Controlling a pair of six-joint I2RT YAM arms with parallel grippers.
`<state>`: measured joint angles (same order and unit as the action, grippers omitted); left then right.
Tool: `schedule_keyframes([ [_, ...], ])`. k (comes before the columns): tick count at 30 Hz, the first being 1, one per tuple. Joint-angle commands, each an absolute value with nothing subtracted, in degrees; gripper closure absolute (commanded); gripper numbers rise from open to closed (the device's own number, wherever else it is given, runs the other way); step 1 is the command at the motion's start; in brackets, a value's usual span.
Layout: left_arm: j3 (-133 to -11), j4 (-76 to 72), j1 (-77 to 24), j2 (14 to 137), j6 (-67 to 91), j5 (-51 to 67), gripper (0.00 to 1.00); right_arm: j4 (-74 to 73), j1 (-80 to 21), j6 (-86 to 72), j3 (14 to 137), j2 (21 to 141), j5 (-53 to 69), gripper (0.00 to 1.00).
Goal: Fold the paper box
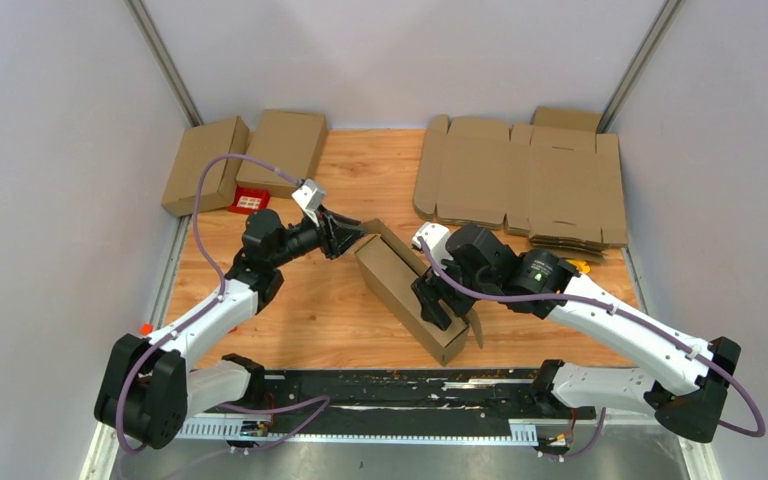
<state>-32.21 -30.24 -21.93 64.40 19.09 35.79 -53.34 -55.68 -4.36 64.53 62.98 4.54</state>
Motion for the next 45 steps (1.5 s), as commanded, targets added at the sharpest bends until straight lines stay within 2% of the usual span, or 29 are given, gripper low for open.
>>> schedule_keyframes([
  [1, -33.71, -32.25, -21.97, 63.65, 18.85, 37.53, 0.61, -53.52, -55.36, -4.15, 65.41, 62.14, 1.05, 0.27],
  [7, -33.4, -30.83, -22.79, 62.03, 18.0, 37.16, 0.78, -53.51, -55.32, -4.97, 65.3, 62.01, -1.44, 0.37],
  [10, -33.72, -28.59, -23.73, 60.89, 16.24, 35.86, 0.83, -53.66, -55.37, -5.07, 65.39, 62.13, -2.92, 0.46],
  [16, -33.9, -26.69, -24.79, 59.62, 14.81, 34.74, 0.91, -53.84, -55.33, -5.32, 64.78, 62.29, -5.32, 0.46],
  [18, -34.41, -24.65, -25.45, 59.38, 13.45, 33.49, 0.92, -53.88, -55.29, -5.31, 64.69, 62.44, -5.82, 0.41],
  [29, -34.13, -15.23, -31.86, 57.81, 7.04, 23.69, 0.98, -54.06, -55.11, -5.48, 64.46, 62.79, -6.67, 0.29],
  [37, -33.36, -13.15, -32.52, 57.46, 6.73, 18.35, 1.0, -55.17, -55.11, -5.67, 66.02, 62.38, -6.87, 0.21],
  [41, -33.42, -12.04, -32.52, 57.32, 6.33, 16.22, 1.0, -56.01, -55.11, -5.71, 66.97, 61.64, -6.73, 0.09],
  [45, -33.41, -11.78, -32.52, 57.16, 6.5, 16.1, 1.0, -56.39, -55.11, -5.71, 68.17, 60.5, -4.48, 0.05],
])
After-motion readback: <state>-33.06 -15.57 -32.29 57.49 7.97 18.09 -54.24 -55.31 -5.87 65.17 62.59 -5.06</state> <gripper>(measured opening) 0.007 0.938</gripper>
